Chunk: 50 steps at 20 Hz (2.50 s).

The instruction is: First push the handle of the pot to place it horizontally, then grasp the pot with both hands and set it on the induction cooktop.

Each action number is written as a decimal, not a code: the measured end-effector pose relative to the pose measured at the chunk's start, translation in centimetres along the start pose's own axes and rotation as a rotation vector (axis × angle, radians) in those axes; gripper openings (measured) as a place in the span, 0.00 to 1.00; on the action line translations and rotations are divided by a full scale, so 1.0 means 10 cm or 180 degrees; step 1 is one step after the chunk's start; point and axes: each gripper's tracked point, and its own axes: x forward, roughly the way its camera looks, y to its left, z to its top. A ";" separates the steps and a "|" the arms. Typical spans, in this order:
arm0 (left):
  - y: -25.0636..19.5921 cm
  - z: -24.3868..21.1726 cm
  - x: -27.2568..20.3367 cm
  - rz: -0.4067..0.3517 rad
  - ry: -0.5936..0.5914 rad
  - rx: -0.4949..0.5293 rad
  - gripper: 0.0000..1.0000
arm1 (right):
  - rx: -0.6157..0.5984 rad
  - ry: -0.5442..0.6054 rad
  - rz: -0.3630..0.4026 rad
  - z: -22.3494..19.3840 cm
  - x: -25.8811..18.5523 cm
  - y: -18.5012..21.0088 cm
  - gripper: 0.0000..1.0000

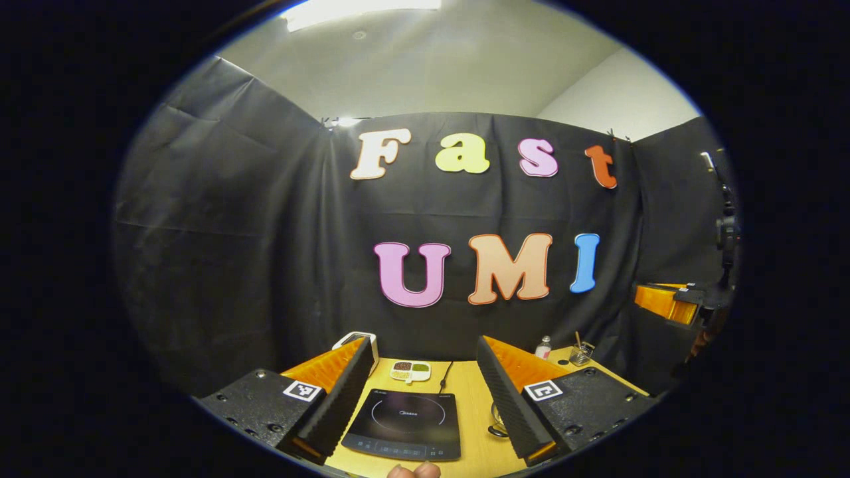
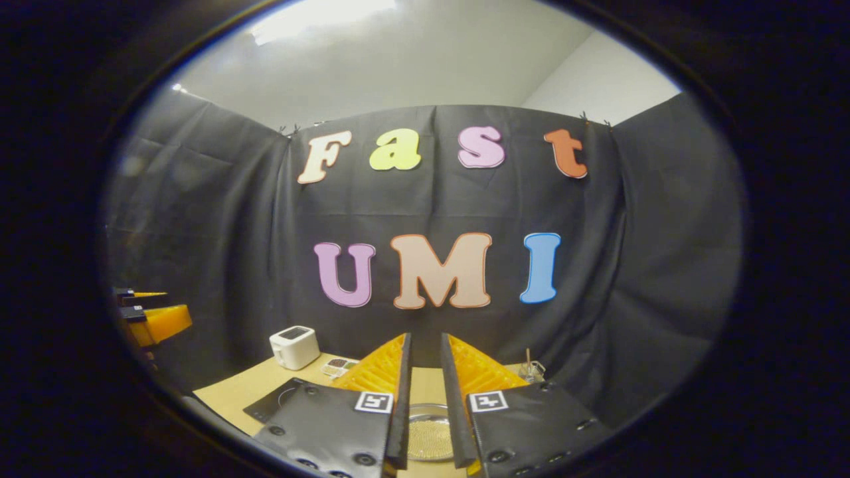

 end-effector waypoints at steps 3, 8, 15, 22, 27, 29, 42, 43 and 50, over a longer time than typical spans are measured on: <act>0.04 -0.01 0.10 -0.0138 -0.0006 0.0006 0.93 | 0.0114 0.0114 -0.0036 -0.16 -0.02 0.05 0.17; 0.02 -0.14 0.42 -0.0179 0.0050 -0.0081 0.95 | 0.0172 0.0491 0.0060 -0.73 0.26 0.07 0.03; -0.16 -0.27 0.76 -0.0195 0.0101 -0.0133 0.92 | 0.0388 0.0880 0.0143 -1.47 0.42 -0.04 0.00; -0.11 -0.54 1.12 -0.0357 0.0230 -0.0170 0.95 | 0.0411 0.1530 0.0015 -2.43 0.40 0.05 0.00; 0.02 -0.68 1.46 -0.0657 0.0202 -0.0163 0.93 | 0.0469 0.1959 -0.0263 -3.04 0.36 0.23 0.02; 0.09 -0.80 1.58 -0.0741 0.0259 -0.0129 0.95 | 0.0536 0.2110 -0.0364 -3.27 0.35 0.33 0.02; 0.06 -1.28 2.08 -0.1354 0.0453 -0.0318 0.96 | 0.0716 0.3053 -0.1074 -4.37 0.18 0.50 0.02; 0.09 -1.33 2.09 -0.1348 0.0479 -0.0307 0.95 | 0.0671 0.3137 -0.1095 -4.44 0.17 0.50 0.00; 0.32 -1.50 2.18 -0.1229 0.0564 -0.0337 0.95 | 0.0639 0.3384 -0.1134 -4.69 0.30 0.66 0.00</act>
